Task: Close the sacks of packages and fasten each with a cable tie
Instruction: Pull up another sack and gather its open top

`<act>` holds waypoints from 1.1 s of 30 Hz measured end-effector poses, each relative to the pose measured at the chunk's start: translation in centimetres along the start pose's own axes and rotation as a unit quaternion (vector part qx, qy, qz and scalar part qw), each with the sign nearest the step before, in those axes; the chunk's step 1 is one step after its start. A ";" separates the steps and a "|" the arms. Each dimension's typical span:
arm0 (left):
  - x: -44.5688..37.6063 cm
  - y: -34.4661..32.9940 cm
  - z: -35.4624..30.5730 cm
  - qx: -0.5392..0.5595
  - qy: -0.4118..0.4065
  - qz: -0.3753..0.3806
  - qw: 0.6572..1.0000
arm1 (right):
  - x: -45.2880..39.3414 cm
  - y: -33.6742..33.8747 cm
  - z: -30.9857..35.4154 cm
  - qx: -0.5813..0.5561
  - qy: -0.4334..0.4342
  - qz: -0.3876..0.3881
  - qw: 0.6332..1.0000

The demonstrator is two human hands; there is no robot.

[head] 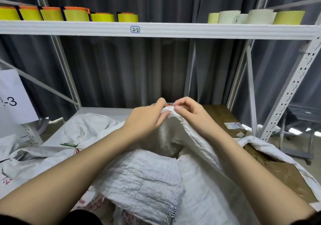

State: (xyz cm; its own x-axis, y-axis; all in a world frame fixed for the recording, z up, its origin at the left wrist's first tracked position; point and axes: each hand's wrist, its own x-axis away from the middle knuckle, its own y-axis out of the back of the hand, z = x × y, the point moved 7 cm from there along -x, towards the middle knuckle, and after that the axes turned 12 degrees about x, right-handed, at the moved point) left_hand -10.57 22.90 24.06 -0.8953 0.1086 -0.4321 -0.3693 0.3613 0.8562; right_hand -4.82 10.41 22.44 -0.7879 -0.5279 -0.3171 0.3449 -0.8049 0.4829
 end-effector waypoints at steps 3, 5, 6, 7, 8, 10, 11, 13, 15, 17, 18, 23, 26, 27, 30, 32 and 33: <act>-0.8 -0.3 2.3 0.100 0.067 0.010 0.993 | 2.2 0.7 0.9 0.331 0.040 -0.106 0.937; -1.1 -0.2 3.0 0.119 0.092 0.024 0.988 | 3.2 1.0 1.7 0.408 0.073 -0.162 0.896; -1.1 -0.1 2.9 0.100 0.087 0.028 0.991 | 3.1 1.2 1.4 0.391 0.082 -0.158 0.903; -1.1 0.1 2.7 0.069 0.073 0.026 0.995 | 2.7 1.5 1.0 0.340 0.084 -0.137 0.927; -1.0 0.3 2.5 0.038 0.056 0.018 0.998 | 2.1 1.8 0.5 0.271 0.075 -0.106 0.954; -0.5 0.7 1.6 0.028 0.000 -0.019 0.999 | 1.3 2.2 0.3 0.136 0.048 -0.046 0.988; -0.3 0.8 0.8 0.047 -0.032 -0.029 0.998 | 1.1 2.2 0.5 0.088 0.040 -0.019 0.995; -0.1 -0.2 -0.8 0.044 -0.098 -0.017 0.994 | 0.8 1.5 0.6 0.016 0.023 0.032 0.999; -0.3 -1.4 -1.7 0.001 -0.122 0.003 0.993 | 0.7 1.0 0.4 -0.030 -0.006 0.043 0.999; -0.7 -1.9 -1.2 -0.041 -0.095 0.003 0.995 | 0.9 1.3 0.2 0.006 -0.007 -0.002 1.000; -0.8 -2.0 -0.8 -0.063 -0.086 -0.008 0.994 | 1.1 1.6 0.1 0.074 0.000 -0.038 0.997; -1.5 -1.9 -0.4 -0.101 -0.052 0.017 0.993 | 4.2 1.3 1.0 0.467 0.038 -0.195 0.862; -1.5 -1.4 -0.4 -0.067 -0.047 0.019 0.996 | 4.1 2.0 0.7 0.368 0.096 -0.182 0.907; -1.3 -1.1 -0.3 -0.037 -0.050 0.006 0.998 | 3.5 2.6 0.1 0.268 0.082 -0.151 0.948; -0.8 -1.0 -1.0 0.061 -0.097 -0.007 0.993 | 1.7 3.8 -1.5 0.041 0.007 -0.072 0.997; -0.7 -1.9 -2.5 0.056 -0.136 0.012 0.989 | 0.9 3.2 -2.2 -0.030 -0.029 -0.025 0.999; -0.7 -2.3 -3.0 0.047 -0.139 0.015 0.989 | 0.8 2.9 -2.5 -0.059 -0.038 -0.012 0.997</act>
State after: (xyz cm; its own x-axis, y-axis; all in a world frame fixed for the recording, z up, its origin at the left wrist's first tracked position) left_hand -9.81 19.17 23.27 -0.7973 0.3673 -0.4790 -0.3071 0.4364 0.8458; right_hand -3.19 6.99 21.56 -0.8315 -0.4893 -0.2632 0.3792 -0.8460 0.3747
